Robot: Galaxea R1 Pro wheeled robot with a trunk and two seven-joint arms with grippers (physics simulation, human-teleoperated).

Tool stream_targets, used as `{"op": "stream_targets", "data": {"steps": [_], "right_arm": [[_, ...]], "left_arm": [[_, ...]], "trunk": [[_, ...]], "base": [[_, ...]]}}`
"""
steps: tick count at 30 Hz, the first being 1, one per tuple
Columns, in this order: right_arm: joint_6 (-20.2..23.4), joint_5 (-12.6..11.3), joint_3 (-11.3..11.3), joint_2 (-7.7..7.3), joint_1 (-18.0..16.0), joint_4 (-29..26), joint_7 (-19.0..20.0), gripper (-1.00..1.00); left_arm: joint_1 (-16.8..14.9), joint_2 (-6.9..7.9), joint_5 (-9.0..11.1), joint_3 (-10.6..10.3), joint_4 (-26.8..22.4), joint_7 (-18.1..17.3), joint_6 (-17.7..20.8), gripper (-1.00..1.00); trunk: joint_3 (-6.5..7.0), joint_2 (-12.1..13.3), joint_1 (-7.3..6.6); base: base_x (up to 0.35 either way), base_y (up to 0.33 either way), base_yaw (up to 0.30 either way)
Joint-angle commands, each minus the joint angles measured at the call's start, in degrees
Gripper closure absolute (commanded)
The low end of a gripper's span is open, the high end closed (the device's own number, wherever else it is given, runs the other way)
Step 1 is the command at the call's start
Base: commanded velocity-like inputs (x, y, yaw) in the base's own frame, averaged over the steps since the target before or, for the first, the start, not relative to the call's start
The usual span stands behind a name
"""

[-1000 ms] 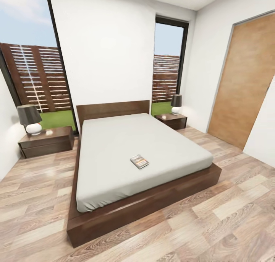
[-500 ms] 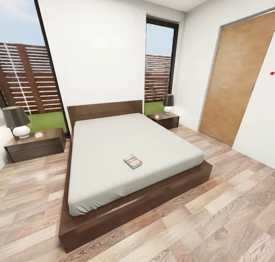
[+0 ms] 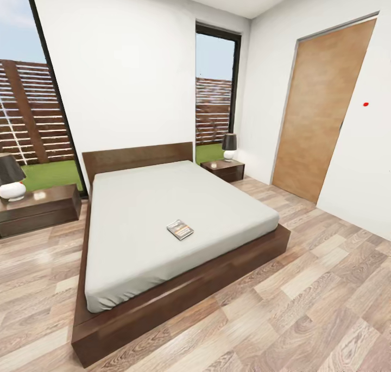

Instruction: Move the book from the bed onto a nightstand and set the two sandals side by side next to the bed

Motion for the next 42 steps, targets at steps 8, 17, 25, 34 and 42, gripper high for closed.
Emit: {"op": "stream_targets", "data": {"steps": [8, 17, 25, 34, 42], "right_arm": [[-0.20, -0.55, 0.03, 0.03, -0.04, 0.03, 0.03, -1.00], [-0.26, -0.46, 0.10, 0.10, -0.04, 0.10, 0.05, -1.00], [-0.28, -0.42, 0.12, 0.12, -0.04, 0.11, 0.27, -1.00], [-0.28, -0.42, 0.12, 0.12, -0.02, 0.11, 0.22, -1.00], [-0.28, -0.42, 0.12, 0.12, -0.01, 0.12, 0.20, -1.00]], "left_arm": [[0.01, 0.00, 0.04, 0.02, 0.00, -0.04, -0.13, -1.00], [0.01, 0.00, 0.04, 0.02, -0.01, -0.04, -0.13, -1.00], [0.00, 0.00, 0.04, 0.01, 0.00, -0.04, -0.13, -1.00], [-0.01, 0.00, 0.04, 0.02, 0.00, -0.06, -0.13, -1.00], [-0.01, 0.00, 0.04, 0.01, 0.00, -0.04, -0.13, -1.00]], "trunk": [[-0.05, -0.03, 0.00], [-0.05, -0.03, 0.00], [-0.05, -0.03, 0.00], [-0.05, -0.03, 0.00], [-0.05, -0.03, 0.00]], "base": [[0.000, 0.000, -0.135], [0.000, 0.000, -0.234], [0.000, 0.000, -0.280], [0.000, 0.000, -0.283], [0.000, 0.000, -0.283]]}}
